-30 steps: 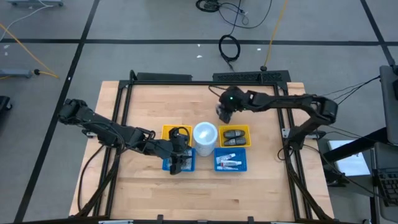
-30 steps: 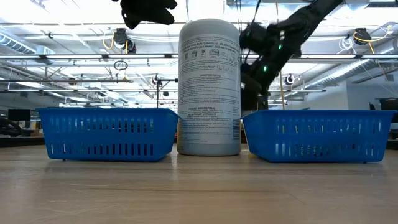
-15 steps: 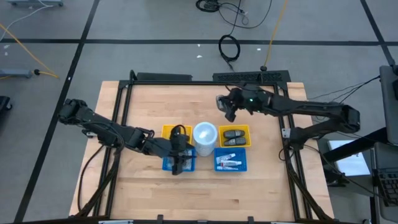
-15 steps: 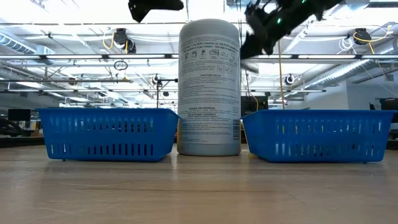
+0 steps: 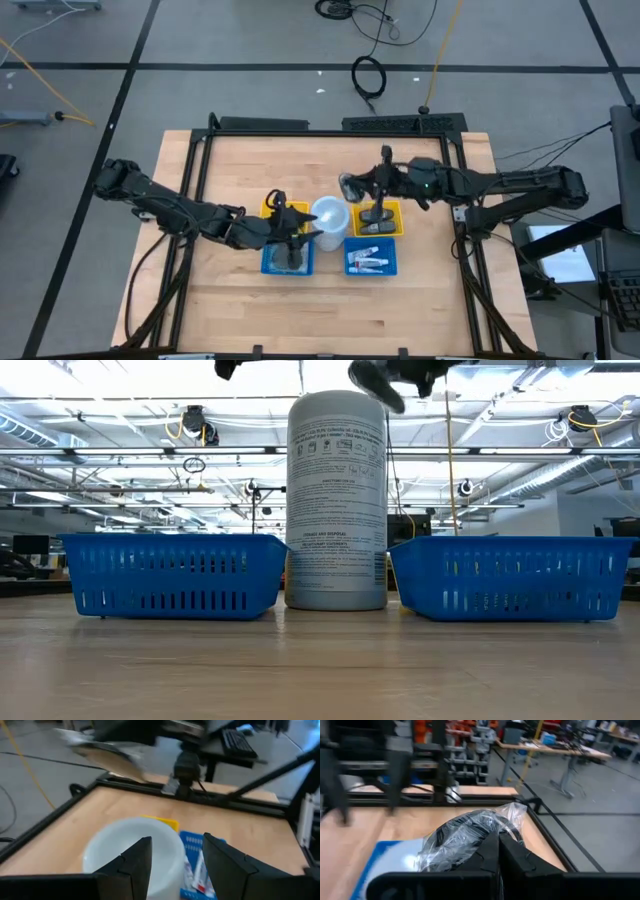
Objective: Pick & Place Travel size toiletries
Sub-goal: Put the hairbrush into the left blue bin
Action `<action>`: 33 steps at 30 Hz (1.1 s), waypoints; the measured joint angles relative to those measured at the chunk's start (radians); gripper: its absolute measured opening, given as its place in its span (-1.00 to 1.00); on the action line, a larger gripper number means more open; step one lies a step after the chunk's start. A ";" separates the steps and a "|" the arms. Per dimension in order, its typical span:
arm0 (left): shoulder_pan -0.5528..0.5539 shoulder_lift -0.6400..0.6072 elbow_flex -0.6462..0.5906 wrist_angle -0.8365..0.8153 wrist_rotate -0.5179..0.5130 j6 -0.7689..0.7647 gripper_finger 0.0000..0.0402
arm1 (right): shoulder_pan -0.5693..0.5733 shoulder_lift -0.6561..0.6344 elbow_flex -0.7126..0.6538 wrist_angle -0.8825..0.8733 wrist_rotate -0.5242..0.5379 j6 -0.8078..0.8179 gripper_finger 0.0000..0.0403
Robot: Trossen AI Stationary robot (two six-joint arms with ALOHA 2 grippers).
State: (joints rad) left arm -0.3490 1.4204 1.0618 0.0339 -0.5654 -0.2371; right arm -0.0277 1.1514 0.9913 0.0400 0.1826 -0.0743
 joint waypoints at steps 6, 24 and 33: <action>0.017 0.000 0.000 0.049 -0.023 0.000 -0.13 | 0.088 0.003 0.000 0.050 0.003 -0.040 -1.00; 0.051 0.000 0.000 0.224 0.024 0.019 -0.13 | 0.333 0.107 0.000 0.245 0.438 -0.338 -1.00; 0.117 0.000 0.000 0.226 0.072 -0.037 -0.13 | 0.375 0.245 0.000 0.490 0.618 -0.565 -1.00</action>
State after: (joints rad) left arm -0.2317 1.4208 1.0618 0.2602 -0.4935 -0.2746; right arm 0.3474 1.3967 0.9913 0.5303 0.8007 -0.6388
